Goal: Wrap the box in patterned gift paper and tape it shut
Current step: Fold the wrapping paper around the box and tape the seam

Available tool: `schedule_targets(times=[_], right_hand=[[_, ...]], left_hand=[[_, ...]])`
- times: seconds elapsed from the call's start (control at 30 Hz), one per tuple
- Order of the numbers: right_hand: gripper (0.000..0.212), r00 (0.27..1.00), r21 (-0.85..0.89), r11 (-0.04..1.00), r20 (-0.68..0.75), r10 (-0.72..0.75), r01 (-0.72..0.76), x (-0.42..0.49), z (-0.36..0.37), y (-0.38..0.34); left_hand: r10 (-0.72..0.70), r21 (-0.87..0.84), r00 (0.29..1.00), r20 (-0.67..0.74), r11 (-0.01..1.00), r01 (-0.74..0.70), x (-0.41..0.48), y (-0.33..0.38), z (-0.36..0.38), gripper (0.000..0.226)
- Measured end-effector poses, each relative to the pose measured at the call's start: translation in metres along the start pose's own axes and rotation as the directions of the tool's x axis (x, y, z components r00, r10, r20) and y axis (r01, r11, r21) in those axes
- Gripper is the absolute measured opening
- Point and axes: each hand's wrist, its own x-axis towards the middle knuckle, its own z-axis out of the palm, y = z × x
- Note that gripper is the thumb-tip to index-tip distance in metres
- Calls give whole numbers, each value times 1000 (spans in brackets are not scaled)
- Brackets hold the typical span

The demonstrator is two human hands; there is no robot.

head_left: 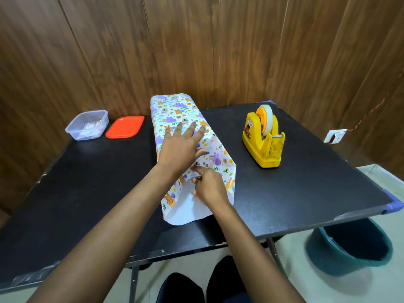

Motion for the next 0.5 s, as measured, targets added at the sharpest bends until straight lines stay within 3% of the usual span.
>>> schedule_targets(times=[0.1, 0.23, 0.5], right_hand=[[34, 997, -7, 998, -33, 69, -69, 2, 8, 3], [13, 987, 81, 987, -69, 143, -137, 6, 16, 7], [25, 975, -3, 979, -89, 204, -205, 14, 14, -3]], left_hand=[[1, -6, 1000, -9, 1000, -1, 0, 0, 0, 71], [5, -8, 1000, -20, 1000, -5, 0, 0, 3, 71], [14, -2, 999, -32, 1000, -14, 0, -1, 6, 71]])
